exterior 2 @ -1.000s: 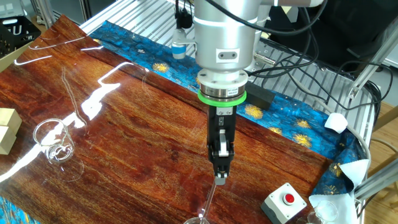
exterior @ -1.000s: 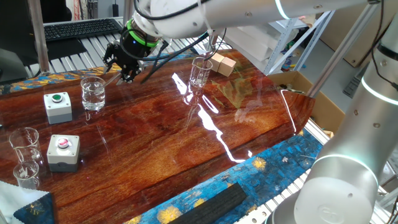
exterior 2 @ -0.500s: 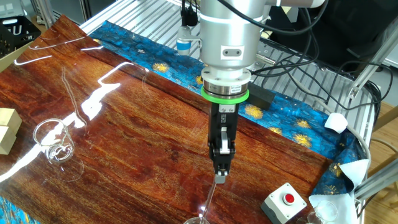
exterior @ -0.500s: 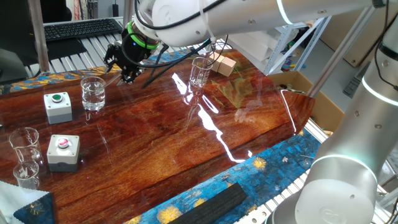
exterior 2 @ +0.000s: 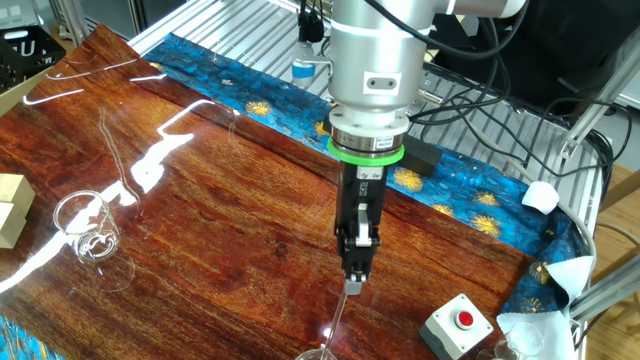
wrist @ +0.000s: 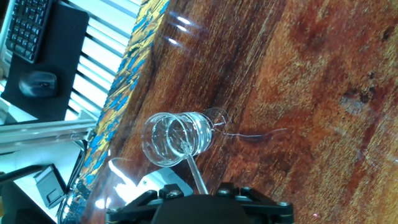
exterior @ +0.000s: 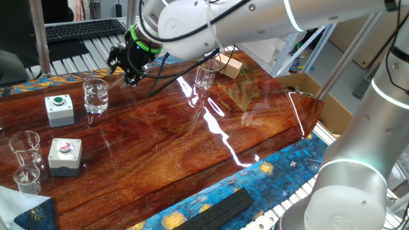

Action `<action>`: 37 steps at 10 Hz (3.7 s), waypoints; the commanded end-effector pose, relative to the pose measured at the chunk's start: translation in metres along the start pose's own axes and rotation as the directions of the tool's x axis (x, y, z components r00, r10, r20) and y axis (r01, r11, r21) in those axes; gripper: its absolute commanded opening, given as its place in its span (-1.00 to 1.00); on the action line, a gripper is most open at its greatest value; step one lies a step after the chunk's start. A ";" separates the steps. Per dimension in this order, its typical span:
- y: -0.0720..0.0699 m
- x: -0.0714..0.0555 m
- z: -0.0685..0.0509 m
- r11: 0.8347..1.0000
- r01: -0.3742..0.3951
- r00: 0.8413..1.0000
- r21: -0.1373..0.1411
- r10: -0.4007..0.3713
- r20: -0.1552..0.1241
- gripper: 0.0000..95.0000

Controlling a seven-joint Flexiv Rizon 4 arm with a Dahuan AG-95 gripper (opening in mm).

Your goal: Stir the beaker with a glass rod

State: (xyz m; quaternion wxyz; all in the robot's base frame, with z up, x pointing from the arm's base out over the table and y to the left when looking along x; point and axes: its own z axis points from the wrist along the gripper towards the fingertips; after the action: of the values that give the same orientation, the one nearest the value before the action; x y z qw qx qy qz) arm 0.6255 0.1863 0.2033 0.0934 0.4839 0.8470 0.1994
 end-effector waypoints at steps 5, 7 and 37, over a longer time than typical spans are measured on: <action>0.002 -0.001 0.003 1.000 0.005 1.000 -0.003 -0.005 0.020 -0.60; 0.002 -0.001 0.003 1.000 0.007 1.000 -0.001 -0.007 0.024 -0.60; 0.002 0.010 0.005 0.988 -0.140 0.983 0.071 0.129 0.133 -0.20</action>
State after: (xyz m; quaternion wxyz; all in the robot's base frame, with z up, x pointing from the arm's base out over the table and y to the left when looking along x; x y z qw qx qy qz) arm 0.6251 0.1981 0.1996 0.1146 0.5557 0.8117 0.1384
